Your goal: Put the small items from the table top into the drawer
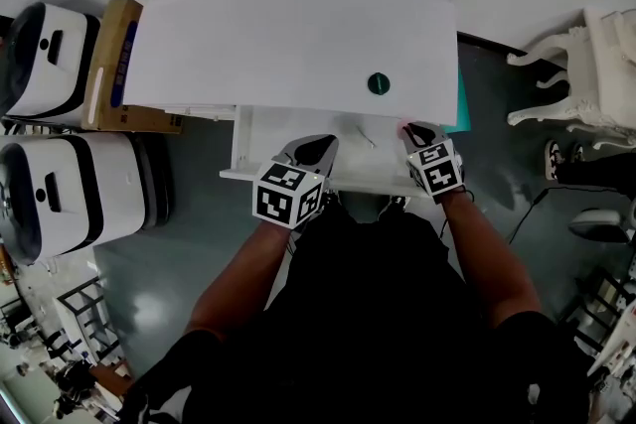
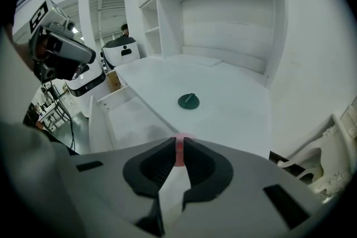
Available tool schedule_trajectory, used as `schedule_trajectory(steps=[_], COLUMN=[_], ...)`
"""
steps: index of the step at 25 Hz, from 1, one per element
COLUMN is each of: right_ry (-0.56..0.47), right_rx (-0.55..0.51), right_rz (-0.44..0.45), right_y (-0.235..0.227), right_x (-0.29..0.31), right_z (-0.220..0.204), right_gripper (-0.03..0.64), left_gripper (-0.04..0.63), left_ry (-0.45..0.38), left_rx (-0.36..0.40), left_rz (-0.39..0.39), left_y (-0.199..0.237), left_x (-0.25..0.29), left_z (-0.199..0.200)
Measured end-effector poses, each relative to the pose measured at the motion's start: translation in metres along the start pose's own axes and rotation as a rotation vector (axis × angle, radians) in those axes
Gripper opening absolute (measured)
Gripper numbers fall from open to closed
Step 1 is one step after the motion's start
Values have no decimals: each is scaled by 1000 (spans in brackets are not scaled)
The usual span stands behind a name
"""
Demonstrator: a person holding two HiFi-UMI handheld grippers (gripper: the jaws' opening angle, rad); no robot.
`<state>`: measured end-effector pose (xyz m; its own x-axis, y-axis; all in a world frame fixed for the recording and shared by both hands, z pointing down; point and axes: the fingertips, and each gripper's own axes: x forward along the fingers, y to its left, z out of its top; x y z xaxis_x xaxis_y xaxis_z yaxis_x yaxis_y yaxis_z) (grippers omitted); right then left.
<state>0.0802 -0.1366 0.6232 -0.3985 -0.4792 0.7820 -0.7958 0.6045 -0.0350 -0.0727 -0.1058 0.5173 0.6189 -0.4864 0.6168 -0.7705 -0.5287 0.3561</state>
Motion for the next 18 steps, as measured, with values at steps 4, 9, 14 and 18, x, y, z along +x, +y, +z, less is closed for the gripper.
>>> schedule_trajectory(steps=[4,9,14,18], right_ry=[35,120,195,249], right_rx=[-37,-224,-320,-371], right_rz=[24,67,82,90], right_y=[13,26,31,32], right_x=[4,29,61,85], right_z=[-17,-38,-54,-64], right_gripper=[55,55,55,55], left_gripper=[11,11,11,11], left_ry=[2,13,27,25], left_rx=[11,14,-6,-18], left_rz=[-9,-15,4,27], left_y=[-6,-9,-2,4], left_x=[1,0,-5,-13], left_z=[-2,-8,-15,-15])
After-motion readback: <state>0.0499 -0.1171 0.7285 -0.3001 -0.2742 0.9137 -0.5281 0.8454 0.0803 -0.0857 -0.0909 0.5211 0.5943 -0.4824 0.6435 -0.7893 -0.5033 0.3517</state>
